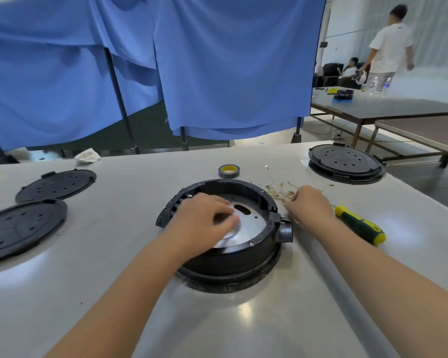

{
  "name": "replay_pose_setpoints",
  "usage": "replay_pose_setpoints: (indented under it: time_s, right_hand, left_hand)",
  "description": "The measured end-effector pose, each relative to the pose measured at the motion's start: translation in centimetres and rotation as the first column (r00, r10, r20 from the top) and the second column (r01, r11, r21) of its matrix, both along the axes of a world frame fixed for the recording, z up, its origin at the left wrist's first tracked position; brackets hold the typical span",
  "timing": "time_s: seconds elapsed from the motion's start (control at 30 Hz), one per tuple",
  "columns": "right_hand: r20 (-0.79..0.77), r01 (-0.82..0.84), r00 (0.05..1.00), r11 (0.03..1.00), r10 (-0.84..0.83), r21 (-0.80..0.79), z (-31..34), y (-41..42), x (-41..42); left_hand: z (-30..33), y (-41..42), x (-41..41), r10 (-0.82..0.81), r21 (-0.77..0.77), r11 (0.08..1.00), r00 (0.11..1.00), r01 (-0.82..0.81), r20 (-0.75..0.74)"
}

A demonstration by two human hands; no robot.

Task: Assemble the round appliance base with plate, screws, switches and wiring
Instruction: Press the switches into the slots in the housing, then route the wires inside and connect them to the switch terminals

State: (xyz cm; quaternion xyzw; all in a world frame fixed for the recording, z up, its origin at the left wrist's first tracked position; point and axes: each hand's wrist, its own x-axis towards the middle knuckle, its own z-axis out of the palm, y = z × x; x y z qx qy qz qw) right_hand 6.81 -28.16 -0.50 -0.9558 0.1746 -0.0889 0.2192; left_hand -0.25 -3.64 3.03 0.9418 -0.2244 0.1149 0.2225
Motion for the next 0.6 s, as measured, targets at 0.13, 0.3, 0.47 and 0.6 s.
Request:
replay_pose_setpoints:
  time_s: [0.13,0.3,0.47,0.6]
  right_hand:
    - [0.162,0.020,0.986,0.990,-0.043,0.138,-0.3,-0.8,-0.9]
    - [0.286,-0.025,0.955,0.938,-0.080,0.345,-0.3,-1.0,-1.5]
    - [0.224,-0.057,0.974,0.940,-0.020,0.335,-0.3,-1.4,-2.0]
    - [0.048,-0.049,0.998,0.992,0.043,0.115,-0.5,-1.6,-2.4]
  left_hand:
    - [-0.4,3.6,1.1,0.310,-0.112,0.947,0.948,-0.301,0.074]
    - [-1.6,4.1,1.6,0.333,-0.353,0.855,0.924,-0.380,-0.189]
    - [-2.1,4.0,1.6,0.368,-0.368,0.824,0.901,-0.431,-0.231]
    - [-2.0,4.2,1.4,0.385,-0.418,0.788,0.892,-0.452,-0.239]
